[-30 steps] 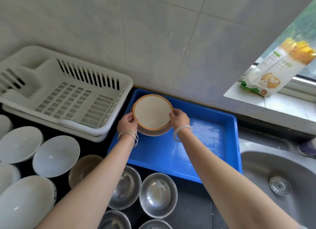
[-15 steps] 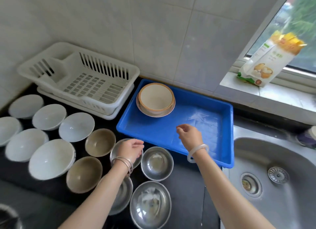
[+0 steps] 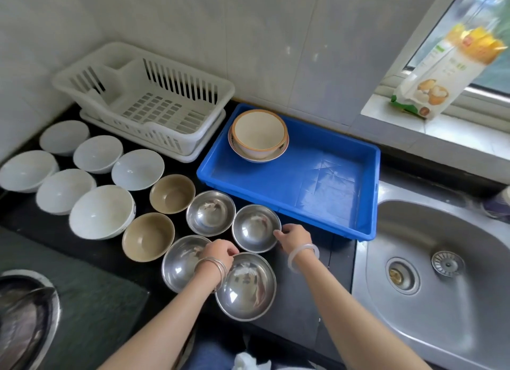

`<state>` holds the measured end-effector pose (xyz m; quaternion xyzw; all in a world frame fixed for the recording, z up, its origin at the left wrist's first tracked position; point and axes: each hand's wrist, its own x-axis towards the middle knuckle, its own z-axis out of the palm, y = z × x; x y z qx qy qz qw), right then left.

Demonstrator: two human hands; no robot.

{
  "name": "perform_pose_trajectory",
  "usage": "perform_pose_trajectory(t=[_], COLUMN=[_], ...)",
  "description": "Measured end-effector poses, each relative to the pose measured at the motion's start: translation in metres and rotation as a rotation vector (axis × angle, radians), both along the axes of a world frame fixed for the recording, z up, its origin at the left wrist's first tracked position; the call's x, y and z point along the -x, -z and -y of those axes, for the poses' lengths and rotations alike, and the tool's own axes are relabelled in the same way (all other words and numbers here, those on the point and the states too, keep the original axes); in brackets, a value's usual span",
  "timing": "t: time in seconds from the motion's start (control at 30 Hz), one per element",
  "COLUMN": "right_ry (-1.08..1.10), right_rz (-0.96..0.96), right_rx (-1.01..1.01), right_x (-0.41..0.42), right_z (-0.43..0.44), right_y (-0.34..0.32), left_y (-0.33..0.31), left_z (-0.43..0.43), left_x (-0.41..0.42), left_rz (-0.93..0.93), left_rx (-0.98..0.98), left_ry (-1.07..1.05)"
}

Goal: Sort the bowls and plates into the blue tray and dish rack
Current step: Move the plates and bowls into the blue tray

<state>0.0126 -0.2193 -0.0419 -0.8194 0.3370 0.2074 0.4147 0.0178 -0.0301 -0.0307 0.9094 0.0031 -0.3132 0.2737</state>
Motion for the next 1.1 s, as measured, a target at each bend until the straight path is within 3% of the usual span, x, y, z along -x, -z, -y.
perform_pose_trajectory(t=[0.1, 0.5, 0.9, 1.1], right_ry=[0.130, 0.194, 0.194, 0.192], right_rz=[0.002, 0.082, 0.172, 0.174], right_rx=[-0.118, -0.091, 0.019, 0.039], right_x=[-0.001, 0.013, 0.046, 0.049], right_z=[-0.003, 0.019, 0.028, 0.017], right_y=[0.002, -0.026, -0.028, -0.020], left_y=[-0.002, 0.004, 0.013, 0.016], left_z=[0.001, 0.007, 0.024, 0.021], left_x=[0.000, -0.001, -0.024, -0.018], left_rz=[0.023, 0.045, 0.015, -0.239], left_rx=[-0.022, 0.009, 0.269, 0.472], left_ry=[0.019, -0.003, -0.315, -0.545])
